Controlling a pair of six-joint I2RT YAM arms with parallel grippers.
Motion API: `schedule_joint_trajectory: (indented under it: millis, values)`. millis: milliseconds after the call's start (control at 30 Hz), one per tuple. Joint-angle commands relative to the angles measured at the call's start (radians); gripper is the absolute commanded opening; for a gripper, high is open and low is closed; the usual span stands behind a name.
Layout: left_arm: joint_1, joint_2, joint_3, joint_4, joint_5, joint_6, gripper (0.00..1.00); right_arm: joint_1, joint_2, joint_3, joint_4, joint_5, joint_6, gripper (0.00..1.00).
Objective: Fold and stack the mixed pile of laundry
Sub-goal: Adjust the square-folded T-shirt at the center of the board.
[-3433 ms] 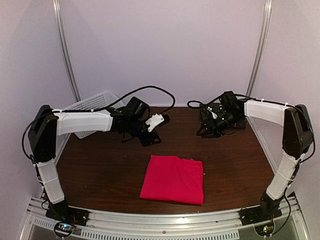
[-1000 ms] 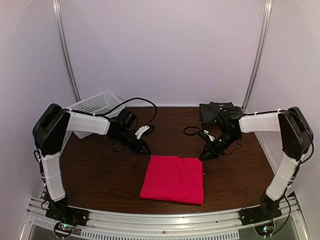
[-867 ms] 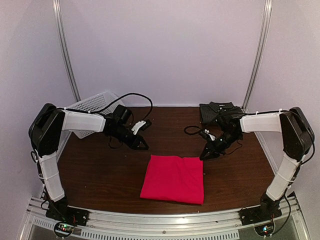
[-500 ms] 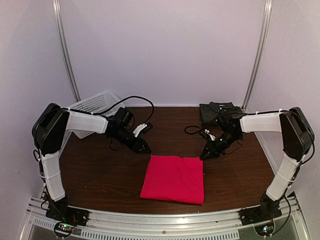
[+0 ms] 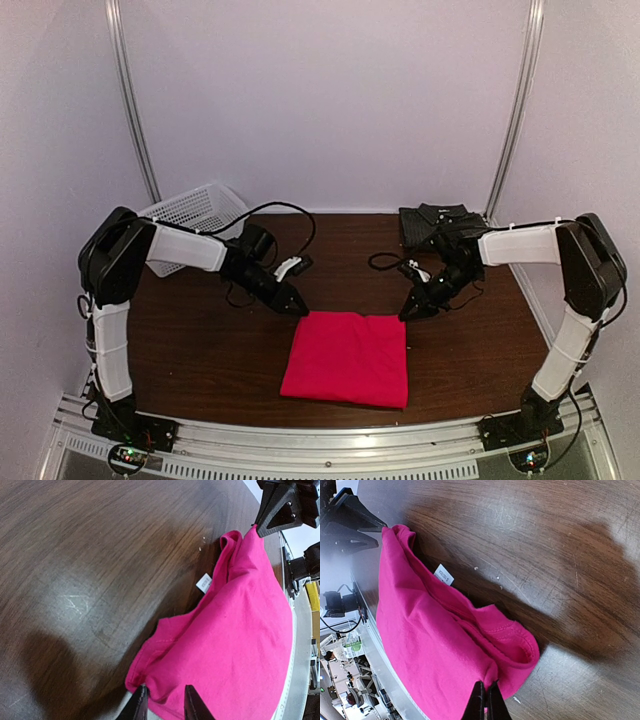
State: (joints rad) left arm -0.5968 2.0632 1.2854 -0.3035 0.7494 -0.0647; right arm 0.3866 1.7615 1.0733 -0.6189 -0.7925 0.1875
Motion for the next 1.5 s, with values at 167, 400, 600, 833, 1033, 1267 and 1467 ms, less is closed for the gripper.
schedule_joint_trajectory:
  millis: [167,400,600,833,1033,1267,1467]
  values:
    - [-0.005,0.031,0.047,0.012,0.023,0.001,0.16,-0.005,0.015,-0.004,0.019,-0.004,-0.003,0.00]
    - [-0.004,-0.023,0.037,0.004,0.006,0.001,0.00,-0.005,0.011,-0.003,0.006,0.008,-0.010,0.00]
    - [0.030,-0.111,0.003,-0.014,-0.028,-0.020,0.00,-0.009,-0.011,-0.004,-0.002,0.011,-0.008,0.00]
    - [0.042,-0.132,0.009,-0.048,-0.076,-0.025,0.00,-0.010,-0.020,0.017,-0.008,0.027,0.001,0.00]
    - [0.042,-0.077,0.026,-0.029,-0.167,-0.048,0.00,-0.034,0.008,0.033,0.017,0.077,0.032,0.00]
    - [0.042,0.010,0.073,-0.005,-0.263,-0.077,0.00,-0.035,0.108,0.101,0.060,0.123,0.063,0.00]
    - [0.045,0.061,0.086,-0.002,-0.362,-0.096,0.00,-0.035,0.249,0.187,0.069,0.196,0.062,0.00]
